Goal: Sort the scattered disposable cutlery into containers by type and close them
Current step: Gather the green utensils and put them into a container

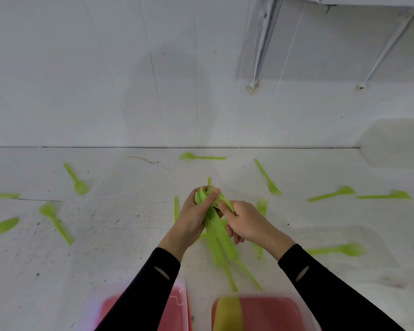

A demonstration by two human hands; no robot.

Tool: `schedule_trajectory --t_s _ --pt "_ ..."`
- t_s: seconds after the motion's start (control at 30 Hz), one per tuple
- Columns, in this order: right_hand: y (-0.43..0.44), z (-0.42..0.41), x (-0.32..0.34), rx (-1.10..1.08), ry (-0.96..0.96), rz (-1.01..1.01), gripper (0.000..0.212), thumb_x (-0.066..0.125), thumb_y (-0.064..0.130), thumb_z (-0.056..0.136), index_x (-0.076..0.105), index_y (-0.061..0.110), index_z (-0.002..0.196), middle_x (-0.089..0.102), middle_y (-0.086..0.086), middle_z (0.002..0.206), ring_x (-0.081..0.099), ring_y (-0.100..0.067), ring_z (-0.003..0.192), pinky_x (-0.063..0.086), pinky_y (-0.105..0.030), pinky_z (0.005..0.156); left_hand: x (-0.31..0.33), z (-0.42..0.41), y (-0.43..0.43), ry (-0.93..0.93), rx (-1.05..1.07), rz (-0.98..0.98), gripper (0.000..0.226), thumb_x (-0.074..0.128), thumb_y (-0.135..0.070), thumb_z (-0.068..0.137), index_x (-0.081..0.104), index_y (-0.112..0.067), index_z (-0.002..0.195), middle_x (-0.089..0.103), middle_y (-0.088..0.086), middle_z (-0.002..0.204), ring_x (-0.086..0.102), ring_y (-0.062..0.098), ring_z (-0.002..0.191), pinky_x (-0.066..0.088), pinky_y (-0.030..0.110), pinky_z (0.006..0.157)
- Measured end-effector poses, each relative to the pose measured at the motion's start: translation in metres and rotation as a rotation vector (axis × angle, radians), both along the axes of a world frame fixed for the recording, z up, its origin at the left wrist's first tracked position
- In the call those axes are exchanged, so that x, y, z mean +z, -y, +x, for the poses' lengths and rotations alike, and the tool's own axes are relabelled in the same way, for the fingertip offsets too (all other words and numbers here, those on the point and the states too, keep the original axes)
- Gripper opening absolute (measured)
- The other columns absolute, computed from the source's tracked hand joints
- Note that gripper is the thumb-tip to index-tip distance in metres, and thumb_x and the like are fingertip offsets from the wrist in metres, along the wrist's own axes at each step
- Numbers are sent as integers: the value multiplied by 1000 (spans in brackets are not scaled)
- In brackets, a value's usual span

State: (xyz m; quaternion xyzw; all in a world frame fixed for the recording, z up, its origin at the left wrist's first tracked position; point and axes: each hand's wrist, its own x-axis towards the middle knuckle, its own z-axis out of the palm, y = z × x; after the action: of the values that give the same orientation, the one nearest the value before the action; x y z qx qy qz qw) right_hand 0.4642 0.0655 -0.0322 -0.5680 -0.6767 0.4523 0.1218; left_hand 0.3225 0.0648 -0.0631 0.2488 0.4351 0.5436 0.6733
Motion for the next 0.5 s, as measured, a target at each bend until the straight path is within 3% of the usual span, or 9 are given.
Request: schedule_trajectory --t_s 0.13,0.23,0.37,0.5 --pt "4 3 -3 134 180 122 45 27 56 101 53 19 96 63 0 57 62 -17 45 51 -27 55 -3 -1 -2 -31 5 -27 46 76 -24 79 59 -4 117 68 10 92 66 22 79 58 34 71" --pt "8 1 -5 193 267 206 44 24 53 103 51 19 98 66 -1 65 66 -19 50 56 -33 66 -3 -1 -2 -85 17 -87 48 81 -27 73 61 -8 113 66 4 81 65 18 72 57 32 68" --pt "4 0 -9 261 471 397 31 32 40 104 49 14 106 56 -1 77 59 -25 68 41 -34 60 -7 -2 -3 -122 29 -127 50 82 -28 76 58 -6 114 65 6 75 65 22 67 56 34 62" --pt "5 -2 -10 330 539 444 26 33 32 104 47 13 115 61 -5 93 61 -30 83 34 -34 63 -11 -5 -3 -193 10 -118 35 76 -26 84 62 -4 107 67 10 86 64 22 74 56 40 74"
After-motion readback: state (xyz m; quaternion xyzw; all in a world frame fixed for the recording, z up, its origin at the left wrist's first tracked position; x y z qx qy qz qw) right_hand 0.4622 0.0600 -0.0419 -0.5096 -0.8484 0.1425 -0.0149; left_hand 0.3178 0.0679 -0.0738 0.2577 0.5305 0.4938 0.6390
